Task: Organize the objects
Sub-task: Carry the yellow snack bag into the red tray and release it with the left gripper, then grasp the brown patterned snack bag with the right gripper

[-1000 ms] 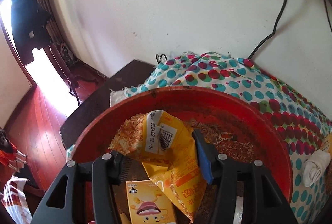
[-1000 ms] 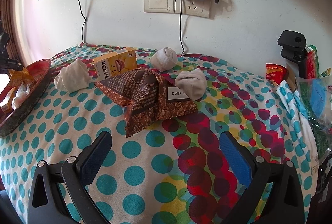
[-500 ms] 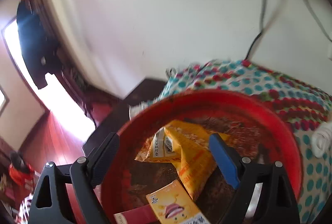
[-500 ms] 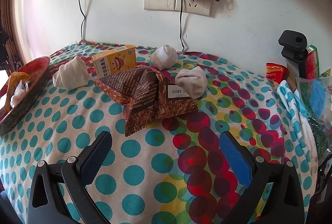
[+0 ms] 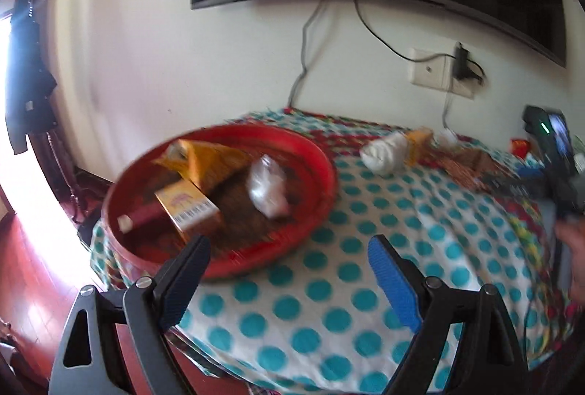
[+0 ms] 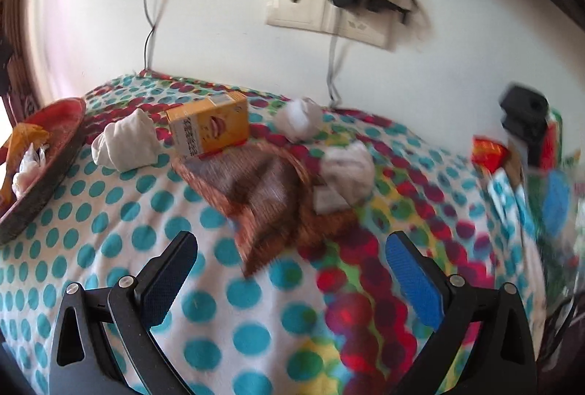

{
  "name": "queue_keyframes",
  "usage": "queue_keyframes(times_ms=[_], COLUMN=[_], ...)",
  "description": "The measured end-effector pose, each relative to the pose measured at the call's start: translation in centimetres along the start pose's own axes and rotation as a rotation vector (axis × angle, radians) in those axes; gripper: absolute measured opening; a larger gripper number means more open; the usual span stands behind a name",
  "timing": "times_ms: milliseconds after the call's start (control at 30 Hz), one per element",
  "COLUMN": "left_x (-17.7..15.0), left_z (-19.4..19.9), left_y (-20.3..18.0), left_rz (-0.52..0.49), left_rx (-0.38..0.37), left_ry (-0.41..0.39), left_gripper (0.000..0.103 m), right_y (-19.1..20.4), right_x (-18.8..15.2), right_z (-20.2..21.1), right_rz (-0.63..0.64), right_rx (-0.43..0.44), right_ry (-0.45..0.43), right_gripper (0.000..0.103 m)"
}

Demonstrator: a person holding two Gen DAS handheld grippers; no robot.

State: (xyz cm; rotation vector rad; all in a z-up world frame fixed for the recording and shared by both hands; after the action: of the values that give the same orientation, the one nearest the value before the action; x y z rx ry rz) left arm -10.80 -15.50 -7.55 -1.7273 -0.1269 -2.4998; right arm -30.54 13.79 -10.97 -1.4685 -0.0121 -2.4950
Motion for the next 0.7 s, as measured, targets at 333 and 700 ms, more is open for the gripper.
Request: queue_keyframes(times_ms=[333,700], left_x=[-3.4,-3.0], left_z=[0.3,0.2], left_y=[-4.5,-2.6], left_rz=[-0.041,-0.013], left_rx=[-0.106,-0.07], left_ry=[0.04,0.025], left_gripper=[0.09,0.09], right_y=[2.0,1.5], right_x=[-0.6,0.5], right_z=[-6.8,-4.7], right_rz=[0.106,0.075], right_rx=[0.023,0.051], right_ry=[0.142,0.05], right_gripper=[0.092,0.058])
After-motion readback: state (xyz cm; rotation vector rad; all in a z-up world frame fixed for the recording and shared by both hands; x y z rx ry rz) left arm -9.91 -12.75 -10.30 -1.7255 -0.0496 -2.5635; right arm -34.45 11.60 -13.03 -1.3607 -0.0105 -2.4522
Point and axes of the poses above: each gripper's, at about its wrist camera, not at the fingertips, and z roughly against the way its jaws point, y to its left, x to its top, the point moved 10 cm from there along -z, roughly the way its jaws point, and after that the axes turned 14 degrees about -y, right-handed, at the moved point
